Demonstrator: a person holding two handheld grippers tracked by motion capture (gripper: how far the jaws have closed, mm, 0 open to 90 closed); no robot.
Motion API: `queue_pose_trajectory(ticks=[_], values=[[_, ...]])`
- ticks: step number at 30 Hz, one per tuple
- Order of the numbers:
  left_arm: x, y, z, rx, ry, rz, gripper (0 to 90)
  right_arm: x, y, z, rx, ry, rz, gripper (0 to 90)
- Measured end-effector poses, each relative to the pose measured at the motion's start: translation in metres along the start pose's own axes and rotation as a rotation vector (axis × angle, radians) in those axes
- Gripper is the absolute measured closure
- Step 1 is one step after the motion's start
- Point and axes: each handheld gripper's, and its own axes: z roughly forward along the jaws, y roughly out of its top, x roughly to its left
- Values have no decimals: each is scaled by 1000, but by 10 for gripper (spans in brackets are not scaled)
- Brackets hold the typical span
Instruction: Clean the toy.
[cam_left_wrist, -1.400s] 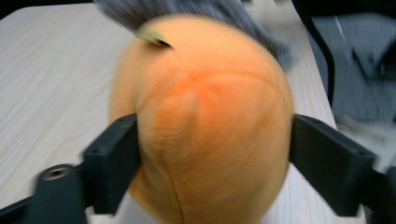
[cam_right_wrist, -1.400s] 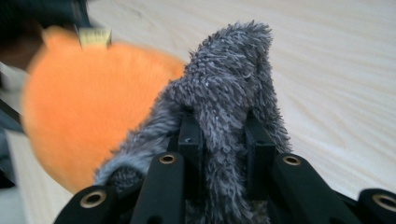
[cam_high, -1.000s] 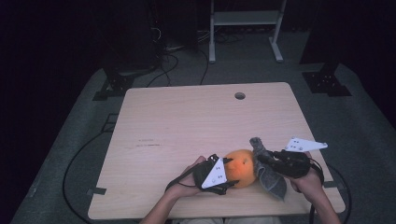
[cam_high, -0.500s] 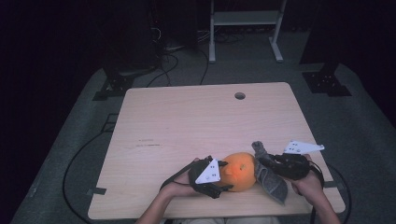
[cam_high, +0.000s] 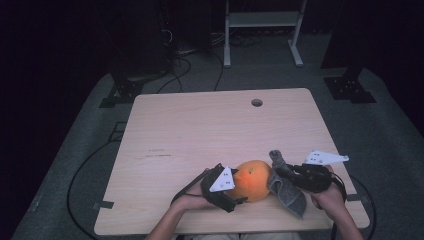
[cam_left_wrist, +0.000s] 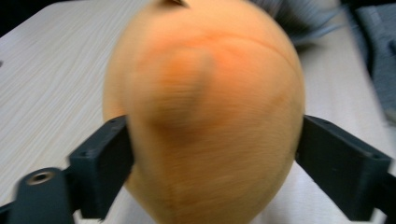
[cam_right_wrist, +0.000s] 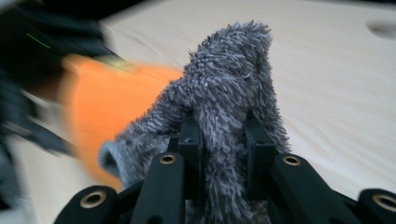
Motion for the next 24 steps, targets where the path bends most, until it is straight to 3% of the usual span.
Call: queue_pose_trajectory(ticks=[2, 5, 9, 11, 13, 15, 17, 19, 20, 22, 24], values=[[0, 0, -1, -3, -8, 13, 147, 5, 3, 2, -4, 32, -20, 725], [-2, 0, -3, -15, -24, 37, 201, 2, -6, 19, 89, -6, -34, 725], [-2, 1, -4, -20, -31, 39, 212, -10, -10, 18, 131, -77, -13, 726], [-2, 1, -3, -22, -33, 42, 213, -7, -5, 10, 80, -61, -8, 726], [-4, 3, -2, -30, -39, 45, 214, 5, 8, 3, 17, -9, -46, 724], [-5, 4, -2, -39, -49, 46, 213, 18, 16, 4, 5, 27, -95, 722], [-1, 5, -5, -50, -51, -1, 170, 24, 14, 15, 57, 25, -127, 719], [5, 5, -4, -61, -44, -89, 105, 24, 10, 20, 62, 36, -117, 720], [6, 5, -2, -42, -42, -106, 70, 25, 9, 19, 59, 35, -116, 721], [3, 3, 3, -38, -54, -97, 56, 26, 9, 17, 61, 32, -133, 721], [0, 2, 4, -41, -54, -53, 108, 25, 7, 16, 67, 27, -132, 721]])
